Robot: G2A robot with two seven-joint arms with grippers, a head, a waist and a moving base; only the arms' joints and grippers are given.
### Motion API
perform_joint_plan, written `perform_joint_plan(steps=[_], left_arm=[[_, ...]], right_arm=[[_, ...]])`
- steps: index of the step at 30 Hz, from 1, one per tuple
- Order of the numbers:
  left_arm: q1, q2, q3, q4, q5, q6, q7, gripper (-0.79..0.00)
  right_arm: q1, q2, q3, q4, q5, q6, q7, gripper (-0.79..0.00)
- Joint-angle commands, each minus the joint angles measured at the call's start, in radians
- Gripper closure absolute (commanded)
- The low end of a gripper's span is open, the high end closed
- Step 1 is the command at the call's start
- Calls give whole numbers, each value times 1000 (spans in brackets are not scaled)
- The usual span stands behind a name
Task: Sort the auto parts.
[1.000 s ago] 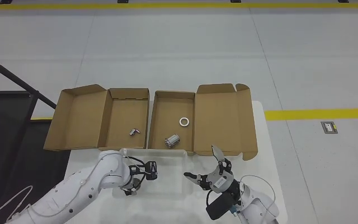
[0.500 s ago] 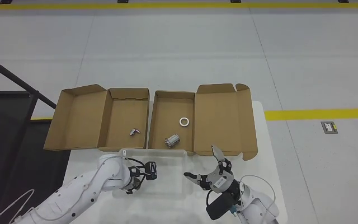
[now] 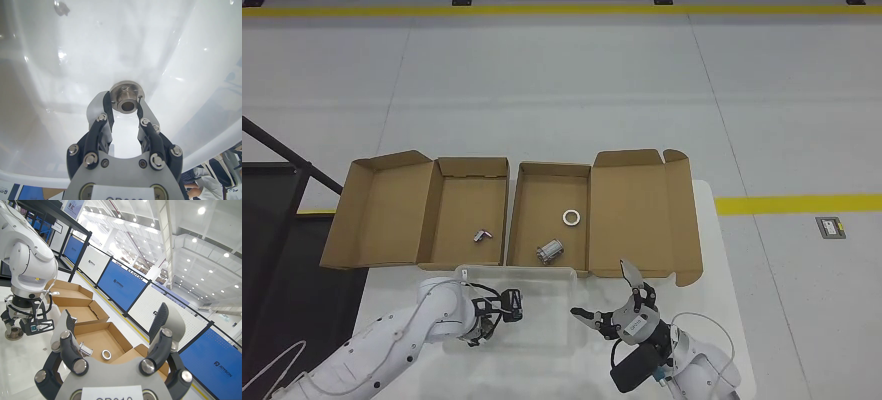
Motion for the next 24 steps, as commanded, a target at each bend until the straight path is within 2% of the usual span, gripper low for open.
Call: perform_joint_plan(steps=[1, 6, 7, 10, 12, 18, 24], left_arm=[[1, -3, -1, 4, 0, -9, -1, -348], [4, -10, -7, 15, 6, -15, -3, -317], [5, -11, -8, 16, 7, -15, -3, -280], [6, -16, -11, 21, 7, -18, -6, -74], [7, -18, -14, 22, 9, -20, -7, 0], [19, -10, -45, -26, 11, -29, 0, 0], [59, 36, -135, -170, -5, -70, 20, 0]], right_arm=[[0, 0, 0, 0, 0, 0, 0, -785], [0, 0, 0, 0, 0, 0, 0, -785], [0, 0, 0, 0, 0, 0, 0, -785], [0, 0, 0, 0, 0, 0, 0, -785], [0, 0, 0, 0, 0, 0, 0, -785], [0, 0, 0, 0, 0, 0, 0, -785], [0, 0, 0, 0, 0, 0, 0, -785]])
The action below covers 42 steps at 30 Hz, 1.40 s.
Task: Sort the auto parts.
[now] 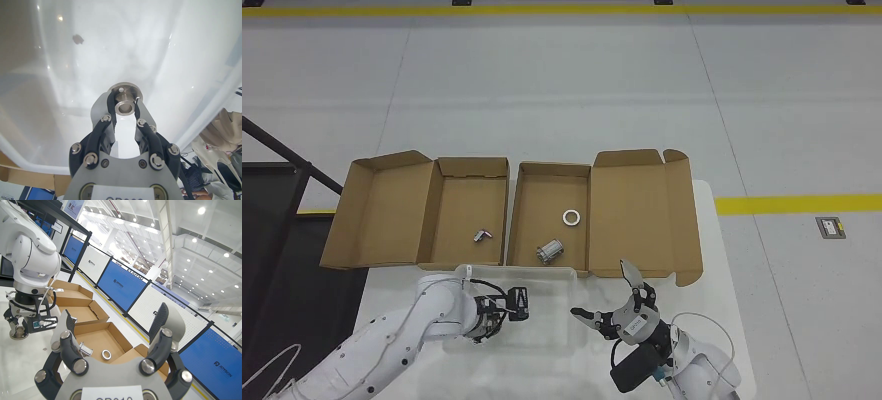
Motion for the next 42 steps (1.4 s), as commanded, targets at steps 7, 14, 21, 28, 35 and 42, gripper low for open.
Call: perform_joint_plan(steps=[7, 14, 21, 28, 35, 42], left_arm=[[135, 100, -247, -270, 21, 87, 72, 0], [274, 169, -542, -274, -35, 188, 233, 0], [281, 176, -657, -108, -143, 184, 372, 0], [274, 171, -649, -90, -148, 203, 380, 0], [276, 171, -650, -88, -146, 206, 382, 0], [155, 131, -570, 76, -213, 250, 367, 0]], right_arm=[[0, 0, 0, 0, 0, 0, 0, -785], [0, 0, 0, 0, 0, 0, 0, -785], [0, 0, 0, 0, 0, 0, 0, -785], [0, 0, 0, 0, 0, 0, 0, -785], [0, 0, 0, 0, 0, 0, 0, -785], [0, 0, 0, 0, 0, 0, 0, -785]])
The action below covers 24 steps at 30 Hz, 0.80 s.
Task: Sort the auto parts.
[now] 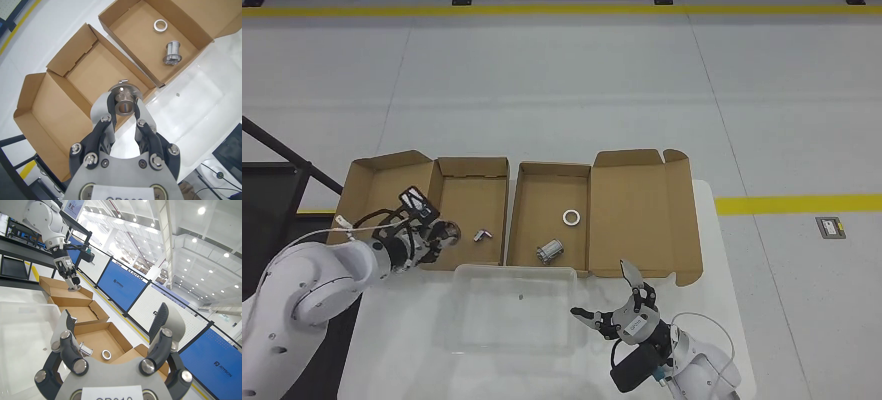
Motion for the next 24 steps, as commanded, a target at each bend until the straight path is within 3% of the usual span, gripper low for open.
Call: perform_joint_plan(steps=[1, 7, 12, 19, 24], left_arm=[[-74, -21, 52, 82, -26, 7, -18, 0], [-295, -107, 228, 326, -71, 0, -59, 0], [-434, -187, 354, 508, -62, 55, -55, 0], [-547, -294, 496, 701, 28, 135, -29, 0], [-591, -367, 565, 828, 53, 132, -18, 0]], right_arm=[[0, 0, 0, 0, 0, 0, 0, -785], [0, 0, 0, 0, 0, 0, 0, -785], [0, 0, 0, 0, 0, 0, 0, -785], [0, 0, 0, 0, 0, 0, 0, -785], [0, 0, 0, 0, 0, 0, 0, -785]])
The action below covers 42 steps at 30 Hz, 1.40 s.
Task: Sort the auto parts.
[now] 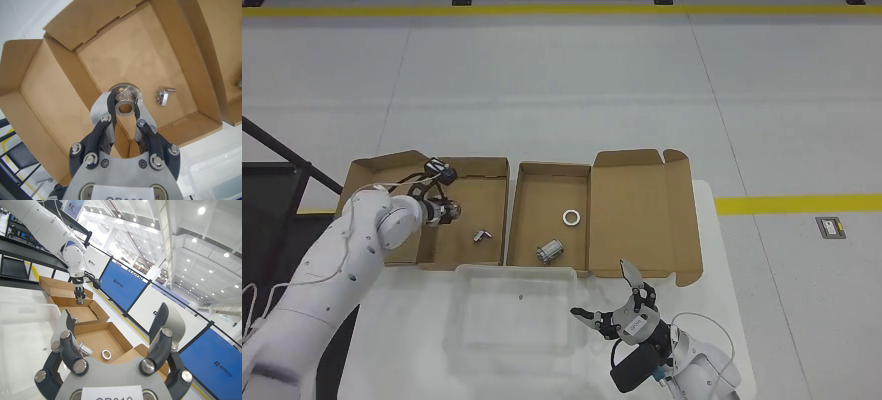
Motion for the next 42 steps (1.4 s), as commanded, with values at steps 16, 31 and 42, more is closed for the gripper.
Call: perform_joint_plan(steps=[16, 31, 42], left_arm=[[-76, -165, 79, 288, 75, -37, 43, -126], [-110, -213, 34, 393, 80, -119, 100, -563], [-67, -117, -109, 218, 49, -384, 198, -391]], right_arm=[[0, 0, 0, 0, 0, 0, 0, -785], [0, 0, 0, 0, 0, 0, 0, -785], [0, 0, 0, 0, 0, 0, 0, -785]])
